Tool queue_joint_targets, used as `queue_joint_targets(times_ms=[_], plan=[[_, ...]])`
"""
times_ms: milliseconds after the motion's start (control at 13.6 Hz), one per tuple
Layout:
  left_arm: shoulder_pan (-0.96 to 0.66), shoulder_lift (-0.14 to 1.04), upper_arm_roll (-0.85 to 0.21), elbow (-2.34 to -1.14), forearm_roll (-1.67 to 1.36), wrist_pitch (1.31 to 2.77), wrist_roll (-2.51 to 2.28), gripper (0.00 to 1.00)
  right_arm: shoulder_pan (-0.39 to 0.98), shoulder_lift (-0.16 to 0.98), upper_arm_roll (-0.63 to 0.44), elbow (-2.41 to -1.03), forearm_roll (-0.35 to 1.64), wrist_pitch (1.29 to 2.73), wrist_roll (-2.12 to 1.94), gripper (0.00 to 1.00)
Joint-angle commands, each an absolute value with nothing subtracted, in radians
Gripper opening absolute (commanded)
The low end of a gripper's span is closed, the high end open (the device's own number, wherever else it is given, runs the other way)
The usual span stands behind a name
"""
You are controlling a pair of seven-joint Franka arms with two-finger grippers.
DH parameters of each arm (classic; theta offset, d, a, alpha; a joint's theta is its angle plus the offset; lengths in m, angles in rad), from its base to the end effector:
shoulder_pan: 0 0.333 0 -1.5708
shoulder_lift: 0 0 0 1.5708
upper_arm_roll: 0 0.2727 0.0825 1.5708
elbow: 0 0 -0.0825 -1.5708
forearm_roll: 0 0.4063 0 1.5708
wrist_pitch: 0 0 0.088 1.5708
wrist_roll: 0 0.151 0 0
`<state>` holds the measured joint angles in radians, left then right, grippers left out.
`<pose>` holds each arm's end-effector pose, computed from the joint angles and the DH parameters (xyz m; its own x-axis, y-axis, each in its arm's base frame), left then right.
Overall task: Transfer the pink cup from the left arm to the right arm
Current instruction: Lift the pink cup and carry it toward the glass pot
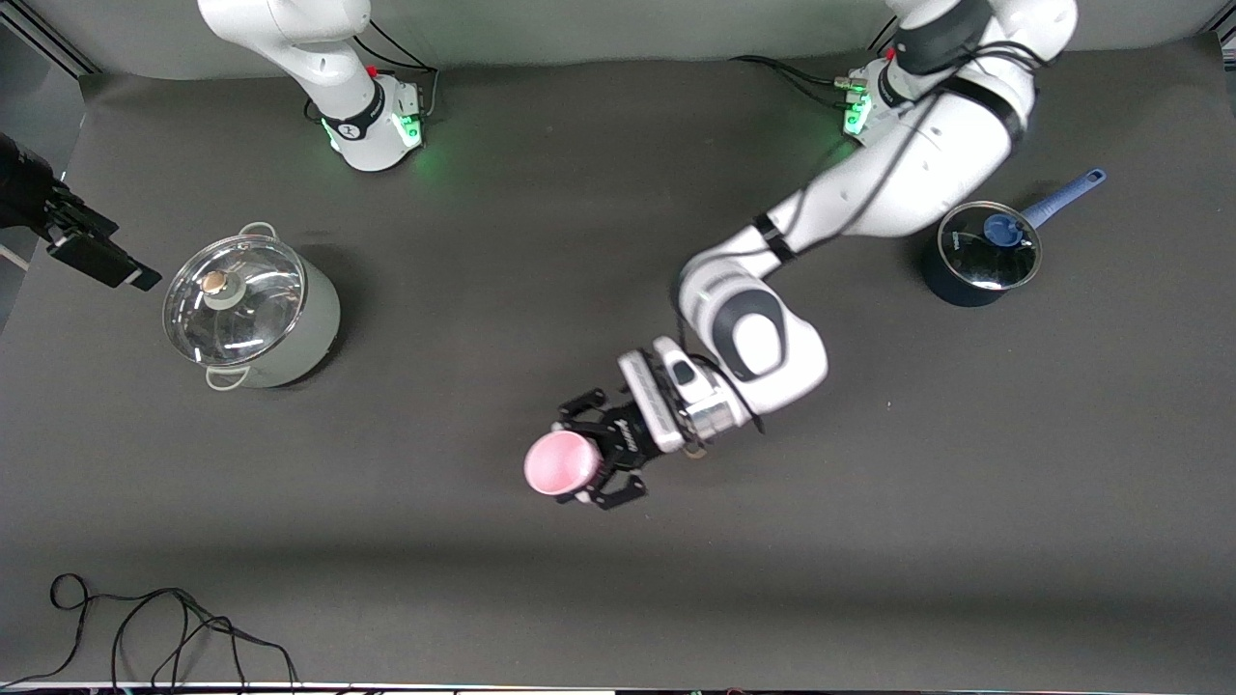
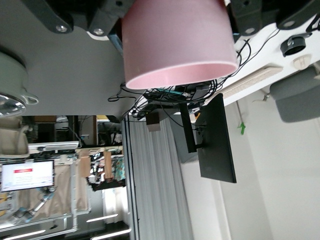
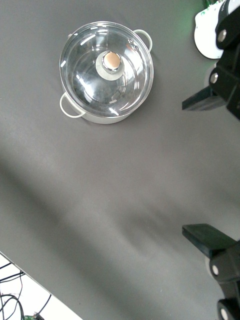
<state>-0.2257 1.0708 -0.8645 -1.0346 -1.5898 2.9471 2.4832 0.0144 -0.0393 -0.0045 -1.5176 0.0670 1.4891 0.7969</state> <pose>0.6422 -0.5248 0.2960 -0.0489 -0.1453 0.9882 -0.8934 -0.4360 -0.1083 0.5581 0.0160 0.5787 0.7103 -0.7028 -0.0401 -0.7038 -0.7083 -0.0546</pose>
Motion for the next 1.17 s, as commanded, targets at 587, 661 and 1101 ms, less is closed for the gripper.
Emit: queue_joint_targets(times_ms=[587, 661, 1101], plan=[[-0.488, 0.999, -0.848, -0.832, -1.597, 3.255, 2.339, 0.0, 0.046, 0.017, 0.018, -1.431, 0.08, 1.473, 0.844, 1.0], [-0.508, 0.999, -0.844, -0.812, -1.597, 3.275, 2.339, 0.0, 0.06, 0.029, 0.018, -1.408, 0.081, 1.473, 0.88, 1.0], [-0.54, 0.992, -0.842, -0.798, -1.591, 3.316, 2.339, 0.0, 0.135, 0.182, 0.018, -1.182, 0.092, 1.384, 0.95, 1.0]])
